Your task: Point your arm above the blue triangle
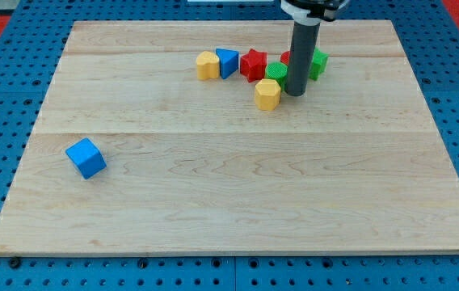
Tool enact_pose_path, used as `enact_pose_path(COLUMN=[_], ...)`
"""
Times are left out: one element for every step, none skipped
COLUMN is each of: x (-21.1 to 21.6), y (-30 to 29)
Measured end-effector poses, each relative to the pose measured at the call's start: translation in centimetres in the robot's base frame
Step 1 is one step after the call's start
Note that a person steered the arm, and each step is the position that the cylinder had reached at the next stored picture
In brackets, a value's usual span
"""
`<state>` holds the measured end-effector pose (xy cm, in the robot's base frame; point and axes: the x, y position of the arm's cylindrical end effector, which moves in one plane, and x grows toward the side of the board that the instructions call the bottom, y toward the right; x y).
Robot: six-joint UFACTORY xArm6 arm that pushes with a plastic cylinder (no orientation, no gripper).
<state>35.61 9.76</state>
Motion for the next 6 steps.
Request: enact_pose_path(x=[-1.1, -1.6, 0.0, 0.2, 0.8, 1.4], y=[-0.4, -0.9, -0.5, 0.5, 1.8, 6.8])
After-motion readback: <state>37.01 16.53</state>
